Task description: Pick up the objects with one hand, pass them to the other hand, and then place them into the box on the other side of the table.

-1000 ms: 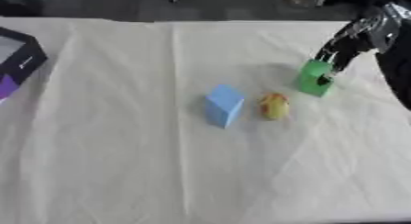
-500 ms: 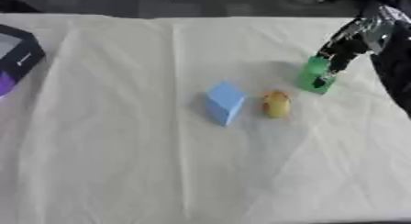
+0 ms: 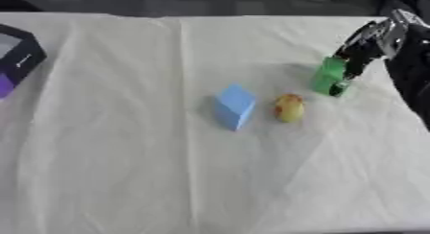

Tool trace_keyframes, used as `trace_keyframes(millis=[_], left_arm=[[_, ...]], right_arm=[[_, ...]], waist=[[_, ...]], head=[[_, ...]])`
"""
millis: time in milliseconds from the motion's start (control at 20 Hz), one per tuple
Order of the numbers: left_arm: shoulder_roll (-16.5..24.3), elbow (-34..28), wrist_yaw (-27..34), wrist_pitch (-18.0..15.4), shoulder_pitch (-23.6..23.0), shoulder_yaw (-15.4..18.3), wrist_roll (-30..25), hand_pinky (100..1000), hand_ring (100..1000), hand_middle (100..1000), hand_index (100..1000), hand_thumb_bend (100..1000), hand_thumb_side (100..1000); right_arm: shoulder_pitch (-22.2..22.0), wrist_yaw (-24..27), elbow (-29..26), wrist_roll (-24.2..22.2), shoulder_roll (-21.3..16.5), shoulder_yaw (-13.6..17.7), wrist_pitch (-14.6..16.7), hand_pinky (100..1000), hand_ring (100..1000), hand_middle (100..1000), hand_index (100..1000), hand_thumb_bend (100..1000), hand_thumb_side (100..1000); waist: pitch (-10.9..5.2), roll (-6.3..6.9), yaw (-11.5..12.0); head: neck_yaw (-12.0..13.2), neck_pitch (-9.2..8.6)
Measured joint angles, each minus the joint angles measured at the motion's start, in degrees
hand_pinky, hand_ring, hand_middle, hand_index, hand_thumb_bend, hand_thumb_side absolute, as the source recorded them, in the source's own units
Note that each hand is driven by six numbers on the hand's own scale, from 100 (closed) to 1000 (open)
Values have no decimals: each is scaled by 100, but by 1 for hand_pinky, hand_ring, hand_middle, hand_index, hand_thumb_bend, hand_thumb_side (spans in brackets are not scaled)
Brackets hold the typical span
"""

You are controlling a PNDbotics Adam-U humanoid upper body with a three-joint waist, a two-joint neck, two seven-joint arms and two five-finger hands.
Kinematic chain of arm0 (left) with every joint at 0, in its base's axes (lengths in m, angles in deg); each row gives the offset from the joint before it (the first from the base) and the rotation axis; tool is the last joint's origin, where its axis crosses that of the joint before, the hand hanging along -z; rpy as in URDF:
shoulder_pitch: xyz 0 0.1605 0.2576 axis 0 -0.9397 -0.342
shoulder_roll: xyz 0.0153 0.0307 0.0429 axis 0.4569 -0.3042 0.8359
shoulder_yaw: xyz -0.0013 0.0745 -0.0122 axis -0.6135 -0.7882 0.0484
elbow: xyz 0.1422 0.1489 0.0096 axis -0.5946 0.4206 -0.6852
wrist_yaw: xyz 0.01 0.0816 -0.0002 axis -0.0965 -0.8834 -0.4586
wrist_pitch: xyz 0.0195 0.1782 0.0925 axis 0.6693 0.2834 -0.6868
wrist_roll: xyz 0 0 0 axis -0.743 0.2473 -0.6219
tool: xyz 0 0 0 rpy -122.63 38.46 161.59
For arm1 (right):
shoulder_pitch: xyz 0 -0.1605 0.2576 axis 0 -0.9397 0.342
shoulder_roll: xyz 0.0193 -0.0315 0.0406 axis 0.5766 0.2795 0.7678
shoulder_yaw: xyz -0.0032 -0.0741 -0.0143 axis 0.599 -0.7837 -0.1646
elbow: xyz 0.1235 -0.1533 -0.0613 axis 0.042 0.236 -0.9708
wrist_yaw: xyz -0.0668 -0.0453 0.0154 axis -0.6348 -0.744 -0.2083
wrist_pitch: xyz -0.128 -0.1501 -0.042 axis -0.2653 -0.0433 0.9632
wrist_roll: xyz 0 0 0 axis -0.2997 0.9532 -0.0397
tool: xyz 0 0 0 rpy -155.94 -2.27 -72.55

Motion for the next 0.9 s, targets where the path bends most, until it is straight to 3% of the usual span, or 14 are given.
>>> trace_keyframes(millis=[300,900], left_arm=[[-1,-18,0,9,0,2,-16,971,784,732,689,100,796],[-6,-35,0,14,5,3,-42,971,782,725,682,100,796]], right_arm=[[25,-73,58,219,3,43,-116,893,909,905,976,546,158],[38,-90,166,870,54,77,-295,848,861,824,842,482,100]], waist=[[23,0,-1],[47,7,-1]], head=[[2,0],[1,0]])
